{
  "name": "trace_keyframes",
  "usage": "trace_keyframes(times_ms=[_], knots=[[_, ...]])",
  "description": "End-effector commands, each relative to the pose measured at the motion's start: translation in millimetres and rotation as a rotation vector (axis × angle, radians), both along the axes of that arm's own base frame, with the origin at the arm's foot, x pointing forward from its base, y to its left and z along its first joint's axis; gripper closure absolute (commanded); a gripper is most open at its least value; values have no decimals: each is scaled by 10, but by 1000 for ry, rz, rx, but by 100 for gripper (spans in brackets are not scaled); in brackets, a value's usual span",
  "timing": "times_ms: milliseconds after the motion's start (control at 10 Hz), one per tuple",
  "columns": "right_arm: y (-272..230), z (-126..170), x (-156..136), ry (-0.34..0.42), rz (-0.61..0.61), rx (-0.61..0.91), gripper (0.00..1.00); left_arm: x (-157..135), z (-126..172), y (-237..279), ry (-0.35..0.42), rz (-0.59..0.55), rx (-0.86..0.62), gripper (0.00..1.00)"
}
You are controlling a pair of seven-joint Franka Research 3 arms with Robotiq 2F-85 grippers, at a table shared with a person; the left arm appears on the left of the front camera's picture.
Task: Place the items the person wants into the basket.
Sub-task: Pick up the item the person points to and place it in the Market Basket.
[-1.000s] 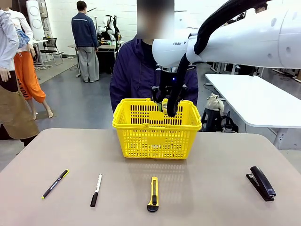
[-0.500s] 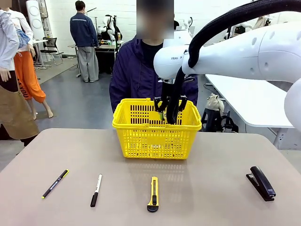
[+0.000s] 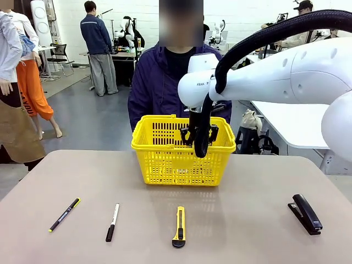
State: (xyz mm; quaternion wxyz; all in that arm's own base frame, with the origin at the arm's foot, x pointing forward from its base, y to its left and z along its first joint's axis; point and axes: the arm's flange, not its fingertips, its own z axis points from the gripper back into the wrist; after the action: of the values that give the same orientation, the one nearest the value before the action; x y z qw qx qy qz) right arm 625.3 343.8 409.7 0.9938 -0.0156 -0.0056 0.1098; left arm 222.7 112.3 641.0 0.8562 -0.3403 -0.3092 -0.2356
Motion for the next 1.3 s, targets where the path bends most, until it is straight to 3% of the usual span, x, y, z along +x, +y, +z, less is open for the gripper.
trace_keyframes(times_ms=[0,500,900,1200], knots=[[-76,-7,-79,-78,72,11,36,-1,3,26,-11,-13,-7,0],[-167,-80,-109,-102,83,33,36,-1,3,26,-11,-13,-7,0],[-156,-51,-143,-100,89,31,0,-1,3,26,-11,-13,-7,0],[-162,61,-145,-90,79,55,0,-1,3,26,-11,-13,-7,0]])
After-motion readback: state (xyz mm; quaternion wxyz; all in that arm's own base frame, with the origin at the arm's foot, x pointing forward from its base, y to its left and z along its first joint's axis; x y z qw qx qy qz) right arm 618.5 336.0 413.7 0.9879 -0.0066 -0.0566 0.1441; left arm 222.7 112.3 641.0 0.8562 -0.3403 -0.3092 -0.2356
